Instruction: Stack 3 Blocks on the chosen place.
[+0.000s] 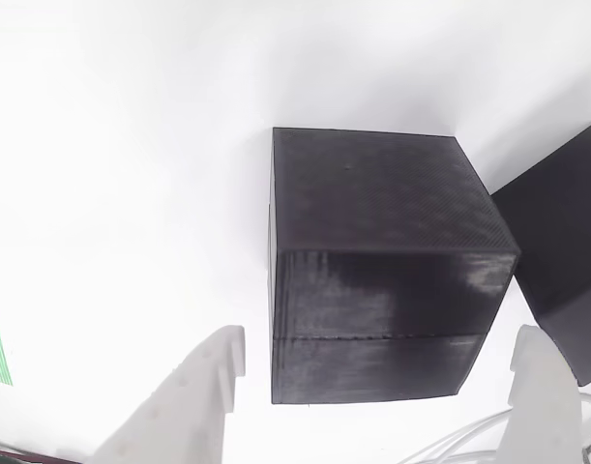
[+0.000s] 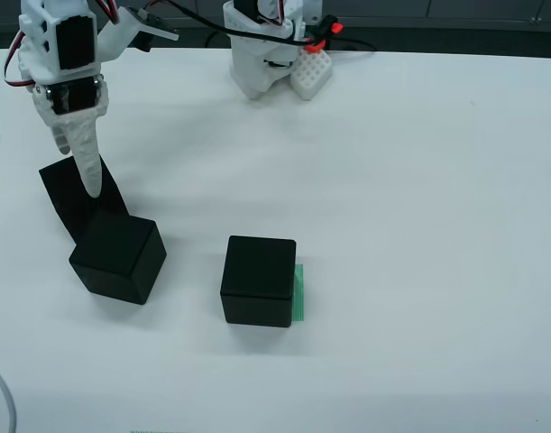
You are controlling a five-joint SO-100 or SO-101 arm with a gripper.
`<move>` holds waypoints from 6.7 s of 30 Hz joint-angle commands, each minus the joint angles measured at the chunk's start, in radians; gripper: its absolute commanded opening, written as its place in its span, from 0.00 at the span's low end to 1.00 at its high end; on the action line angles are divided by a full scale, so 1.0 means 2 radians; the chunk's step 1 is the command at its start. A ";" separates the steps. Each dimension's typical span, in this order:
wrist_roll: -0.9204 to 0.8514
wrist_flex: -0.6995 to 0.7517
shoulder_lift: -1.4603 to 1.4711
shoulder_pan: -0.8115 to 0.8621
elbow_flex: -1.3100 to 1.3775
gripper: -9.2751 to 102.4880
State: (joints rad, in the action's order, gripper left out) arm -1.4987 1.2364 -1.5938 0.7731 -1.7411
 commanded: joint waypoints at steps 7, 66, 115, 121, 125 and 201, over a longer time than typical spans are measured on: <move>0.005 -0.035 0.001 -0.002 -0.018 0.38; 0.621 0.162 -0.088 -0.361 0.122 0.23; 0.656 0.169 -0.013 -0.380 0.137 0.23; 0.656 0.169 -0.012 -0.380 0.137 0.24; 0.656 0.169 -0.012 -0.382 0.137 0.28; 0.379 0.122 -0.104 -0.117 0.054 0.42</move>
State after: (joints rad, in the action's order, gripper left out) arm -0.7240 1.5110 -1.8454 0.5016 -1.6383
